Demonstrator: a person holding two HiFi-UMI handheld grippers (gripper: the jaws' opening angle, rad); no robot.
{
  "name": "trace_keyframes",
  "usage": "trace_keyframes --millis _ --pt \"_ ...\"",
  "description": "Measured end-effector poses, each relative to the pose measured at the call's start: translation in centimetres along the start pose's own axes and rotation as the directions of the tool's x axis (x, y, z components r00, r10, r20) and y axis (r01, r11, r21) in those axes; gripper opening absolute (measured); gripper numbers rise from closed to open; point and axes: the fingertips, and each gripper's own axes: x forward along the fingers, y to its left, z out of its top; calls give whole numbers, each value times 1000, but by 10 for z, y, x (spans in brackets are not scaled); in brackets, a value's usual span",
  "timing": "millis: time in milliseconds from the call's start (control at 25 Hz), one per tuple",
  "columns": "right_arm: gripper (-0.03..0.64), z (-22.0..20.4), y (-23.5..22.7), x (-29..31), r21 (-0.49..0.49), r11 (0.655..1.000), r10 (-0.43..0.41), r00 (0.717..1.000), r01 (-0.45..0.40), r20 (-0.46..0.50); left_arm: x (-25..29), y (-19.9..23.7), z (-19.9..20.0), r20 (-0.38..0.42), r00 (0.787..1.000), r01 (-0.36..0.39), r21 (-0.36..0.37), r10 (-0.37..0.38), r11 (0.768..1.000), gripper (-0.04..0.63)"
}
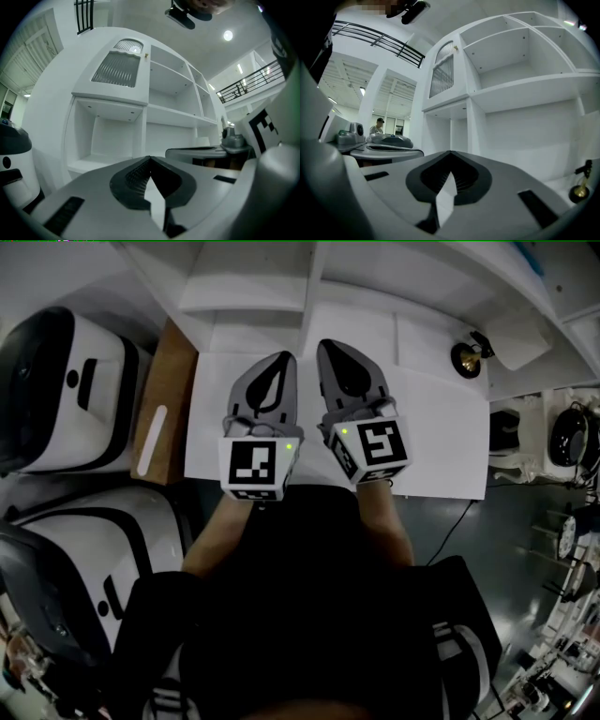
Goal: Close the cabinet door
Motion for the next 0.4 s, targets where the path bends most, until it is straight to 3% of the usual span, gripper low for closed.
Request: trace_keyframes --millis 400 --pt "17 -8 -2 4 15 1000 -15 1000 16 -19 3 4 -3 -14 1000 20 -9 -20 1000 12"
